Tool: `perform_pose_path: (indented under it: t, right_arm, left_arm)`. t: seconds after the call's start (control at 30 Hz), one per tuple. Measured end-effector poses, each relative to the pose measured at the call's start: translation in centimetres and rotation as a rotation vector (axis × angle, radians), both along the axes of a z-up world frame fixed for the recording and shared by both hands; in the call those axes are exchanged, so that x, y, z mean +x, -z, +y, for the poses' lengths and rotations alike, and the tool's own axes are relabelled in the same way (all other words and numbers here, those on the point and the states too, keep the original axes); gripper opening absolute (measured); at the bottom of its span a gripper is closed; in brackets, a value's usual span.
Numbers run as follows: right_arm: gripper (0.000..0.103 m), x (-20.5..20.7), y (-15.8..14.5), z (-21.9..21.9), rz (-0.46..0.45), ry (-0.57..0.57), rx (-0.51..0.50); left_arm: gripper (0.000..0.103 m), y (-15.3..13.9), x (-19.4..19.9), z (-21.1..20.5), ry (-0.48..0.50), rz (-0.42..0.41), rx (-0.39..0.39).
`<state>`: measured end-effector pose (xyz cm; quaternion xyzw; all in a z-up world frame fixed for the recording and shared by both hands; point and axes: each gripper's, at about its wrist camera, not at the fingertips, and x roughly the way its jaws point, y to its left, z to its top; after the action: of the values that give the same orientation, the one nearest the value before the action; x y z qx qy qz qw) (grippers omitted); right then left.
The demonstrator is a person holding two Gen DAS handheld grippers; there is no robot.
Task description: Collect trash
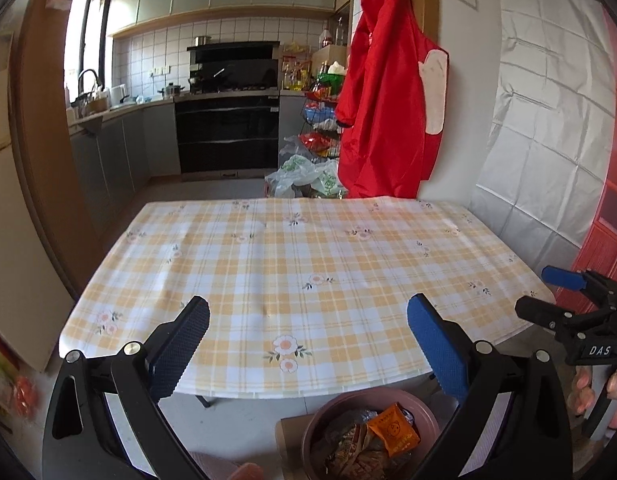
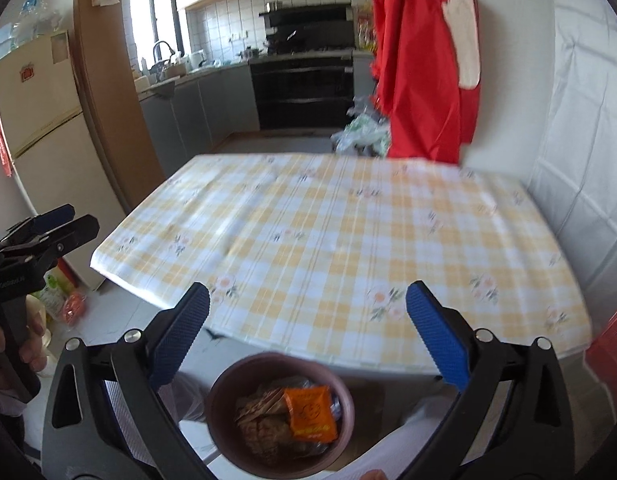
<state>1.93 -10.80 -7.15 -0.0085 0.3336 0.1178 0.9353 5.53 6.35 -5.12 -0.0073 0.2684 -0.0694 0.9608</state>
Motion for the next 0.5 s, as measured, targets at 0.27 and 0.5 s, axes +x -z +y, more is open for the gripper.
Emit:
perform_pose_path:
  t: [0.27,0.5]
  right_arm:
    - [0.097,-0.4,-6.4,-2.1,-0.154,0.061,-0.016]
    - [0.097,-0.7,-8.3,-3.1,-0.206,0.099,-0.034]
  left_arm:
    - [0.097,-5.1,0.2,-1.3,0.002,-0.104,0.035]
    - [0.097,-7.2,-0.5,-2.4,0.013,-0.167,0.040]
